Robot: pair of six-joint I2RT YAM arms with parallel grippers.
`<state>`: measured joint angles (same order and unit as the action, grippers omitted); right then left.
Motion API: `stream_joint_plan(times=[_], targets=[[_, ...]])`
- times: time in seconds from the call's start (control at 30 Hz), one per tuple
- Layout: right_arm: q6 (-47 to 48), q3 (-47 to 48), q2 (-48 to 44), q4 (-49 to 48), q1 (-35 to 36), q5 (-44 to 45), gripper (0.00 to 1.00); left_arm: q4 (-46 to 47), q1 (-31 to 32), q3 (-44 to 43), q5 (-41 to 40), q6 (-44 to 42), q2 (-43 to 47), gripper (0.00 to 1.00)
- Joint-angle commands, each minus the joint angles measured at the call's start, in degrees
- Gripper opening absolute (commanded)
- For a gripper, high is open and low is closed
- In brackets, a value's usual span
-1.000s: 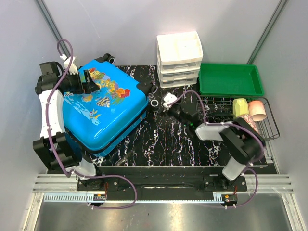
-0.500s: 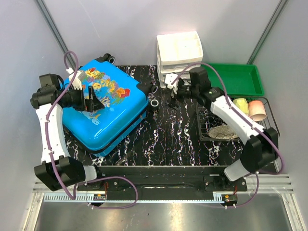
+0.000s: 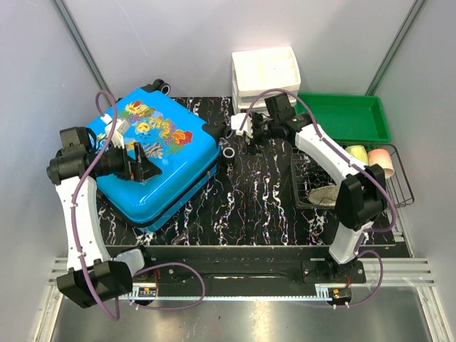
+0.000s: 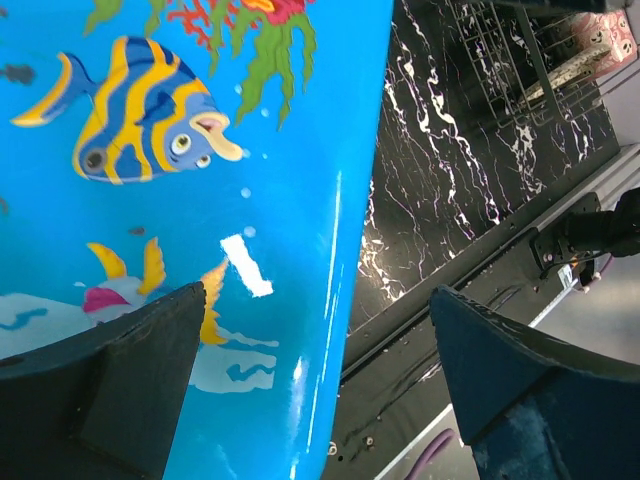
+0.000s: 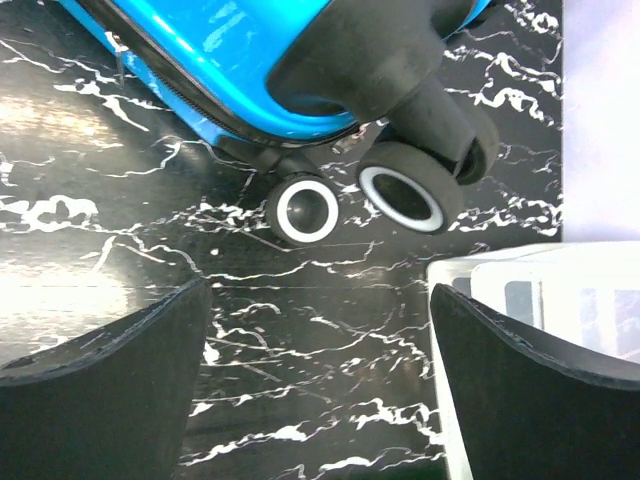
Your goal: Open, take out, and arrange the luggage
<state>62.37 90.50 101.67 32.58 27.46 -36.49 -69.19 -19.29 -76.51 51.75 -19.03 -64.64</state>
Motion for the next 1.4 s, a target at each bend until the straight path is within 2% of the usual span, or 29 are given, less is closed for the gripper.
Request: stream_joint_plan(times=[0.0, 0.23, 0.47, 0.73, 1.03, 1.1, 1.13, 1.23, 1.33, 1.37], targets=[[7.4, 6.1, 3.8, -1.4, -0.1, 0.3, 1.0, 1.5, -0.3, 2.0, 0.5, 1.8, 2.2, 0.99], [8.5, 17.6, 12.8, -5.6, -0.4, -0.9, 1.0, 0.2, -2.0, -1.4, 0.3, 1.3, -0.9, 0.99], [14.6, 22.4, 18.6, -4.4, -0.3, -4.9, 1.0, -1.5, -2.7, -4.7, -0.6, -0.6, -4.3, 0.99], [23.0, 24.3, 21.6, -2.5, 0.2, -8.6, 1.0, 0.6, -7.0, 0.1, 2.2, 3.6, -3.4, 0.99], [27.4, 25.6, 23.8, -3.3, 2.1, -9.6, 0.98, 0.7, -13.2, 3.8, 2.7, 7.3, -2.0, 0.99], [28.6, 25.7, 24.2, -2.6, 2.4, -9.7, 0.92, 0.7, -14.1, 3.6, 2.5, 8.6, -1.8, 0.99], [29.3, 26.5, 24.5, -2.2, 2.7, -9.7, 0.81, 0.7, -14.5, 3.2, 2.0, 9.3, -1.7, 0.99], [30.5, 28.5, 25.4, 1.7, 3.2, -9.4, 0.65, 0.3, -16.3, 2.2, 1.5, 11.2, -1.4, 0.99], [30.4, 28.3, 25.2, 4.1, 3.3, -8.5, 0.36, 0.3, -18.9, 1.2, 1.1, 12.7, -0.7, 0.99], [30.2, 28.0, 24.2, 4.5, 3.3, -8.2, 0.1, 0.4, -20.0, 0.9, 0.6, 14.0, -0.7, 0.99]])
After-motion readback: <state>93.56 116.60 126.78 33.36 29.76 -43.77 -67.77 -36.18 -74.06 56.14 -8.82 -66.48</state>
